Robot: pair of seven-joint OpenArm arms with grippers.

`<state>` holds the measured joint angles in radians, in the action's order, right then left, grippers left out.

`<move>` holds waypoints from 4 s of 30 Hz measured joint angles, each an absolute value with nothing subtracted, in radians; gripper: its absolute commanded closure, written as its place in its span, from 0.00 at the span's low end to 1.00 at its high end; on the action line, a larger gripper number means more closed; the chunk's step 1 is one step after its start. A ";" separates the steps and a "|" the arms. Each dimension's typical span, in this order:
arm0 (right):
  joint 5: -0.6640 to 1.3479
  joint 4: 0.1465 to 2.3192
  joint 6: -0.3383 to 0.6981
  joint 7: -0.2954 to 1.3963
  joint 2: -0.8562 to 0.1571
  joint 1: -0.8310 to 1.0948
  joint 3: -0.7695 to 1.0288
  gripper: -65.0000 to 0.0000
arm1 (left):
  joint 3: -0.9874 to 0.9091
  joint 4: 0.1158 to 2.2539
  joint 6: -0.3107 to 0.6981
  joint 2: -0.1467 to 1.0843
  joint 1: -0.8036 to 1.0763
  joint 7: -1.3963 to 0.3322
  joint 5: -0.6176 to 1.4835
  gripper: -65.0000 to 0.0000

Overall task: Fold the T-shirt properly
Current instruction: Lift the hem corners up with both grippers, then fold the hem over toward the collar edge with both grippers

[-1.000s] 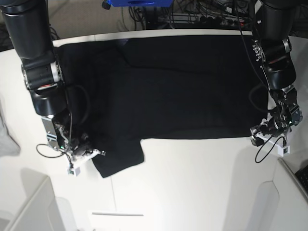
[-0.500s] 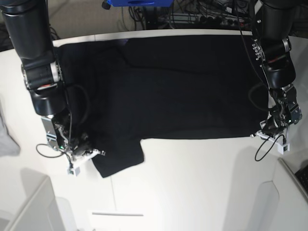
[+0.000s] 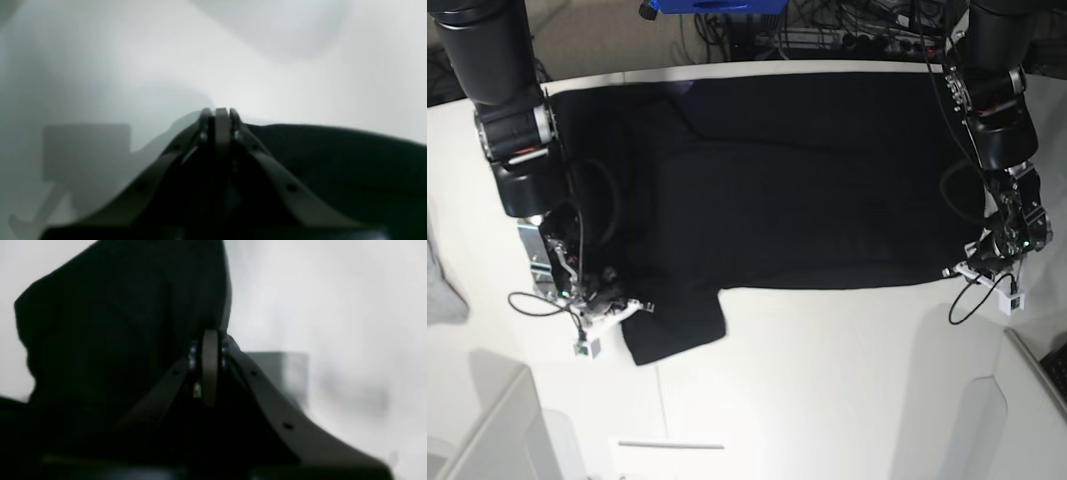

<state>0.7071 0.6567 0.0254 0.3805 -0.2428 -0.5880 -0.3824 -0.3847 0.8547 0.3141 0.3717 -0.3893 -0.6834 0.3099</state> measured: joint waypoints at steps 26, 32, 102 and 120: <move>0.706 1.084 -0.019 0.513 -0.347 -0.422 -0.222 1.00 | -0.395 1.329 0.308 0.358 -0.171 -0.862 0.458 1.00; 0.706 1.139 -0.019 0.537 -0.356 -0.373 -0.207 1.00 | -0.396 1.441 0.307 0.358 -0.101 -0.892 0.463 1.00; 0.709 1.965 -0.019 0.870 -0.269 0.299 0.333 1.00 | -0.646 1.919 0.315 0.315 0.342 -1.060 0.603 1.00; 0.709 1.987 -0.019 0.889 -0.266 0.384 0.337 1.00 | -0.646 1.935 0.315 0.318 0.386 -1.060 0.604 1.00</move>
<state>0.7094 1.9873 -0.0189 0.8886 -0.2657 0.3836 0.3367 -0.6464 1.9354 0.3149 0.3183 0.3862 -1.0595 0.6037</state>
